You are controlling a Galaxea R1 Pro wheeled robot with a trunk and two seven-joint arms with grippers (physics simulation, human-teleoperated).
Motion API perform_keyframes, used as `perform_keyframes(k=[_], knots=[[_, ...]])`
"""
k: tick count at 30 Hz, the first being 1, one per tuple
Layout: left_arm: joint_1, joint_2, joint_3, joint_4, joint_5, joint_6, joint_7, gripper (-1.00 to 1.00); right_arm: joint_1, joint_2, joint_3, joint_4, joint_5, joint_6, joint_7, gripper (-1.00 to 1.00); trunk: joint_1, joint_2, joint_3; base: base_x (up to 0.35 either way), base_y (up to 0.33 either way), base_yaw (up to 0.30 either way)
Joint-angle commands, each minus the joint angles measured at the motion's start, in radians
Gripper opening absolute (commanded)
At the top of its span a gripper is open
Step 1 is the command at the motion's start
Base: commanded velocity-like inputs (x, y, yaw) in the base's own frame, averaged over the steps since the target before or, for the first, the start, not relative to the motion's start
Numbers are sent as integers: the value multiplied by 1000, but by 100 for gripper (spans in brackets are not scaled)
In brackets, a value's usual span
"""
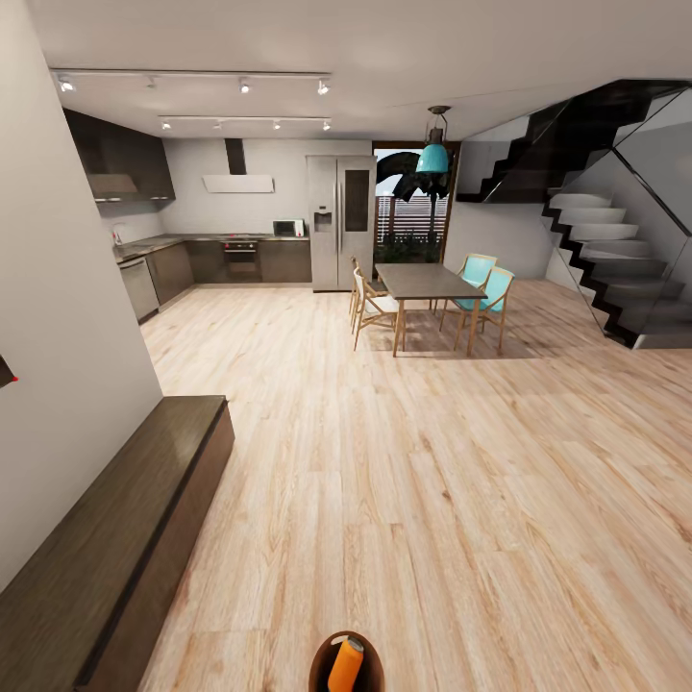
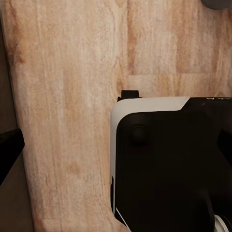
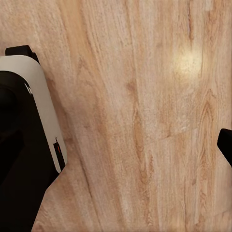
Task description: Put the three can of soda from the living room inside the tash can in the kitchen.
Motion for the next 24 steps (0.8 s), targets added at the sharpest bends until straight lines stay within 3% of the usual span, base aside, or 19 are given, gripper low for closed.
perform_keyframes(k=[1, 24], knots=[[0, 0, 0, 0, 0, 0, 0, 100, 0, 0, 0, 0, 0, 0, 0, 100, 0, 0, 0, 0, 0, 0], [0, 0, 0, 0, 0, 0, 0, 100, 1, 0, 0, 0, 0, 0, 0, 100, 0, 0, 0, 0, 0, 0]])
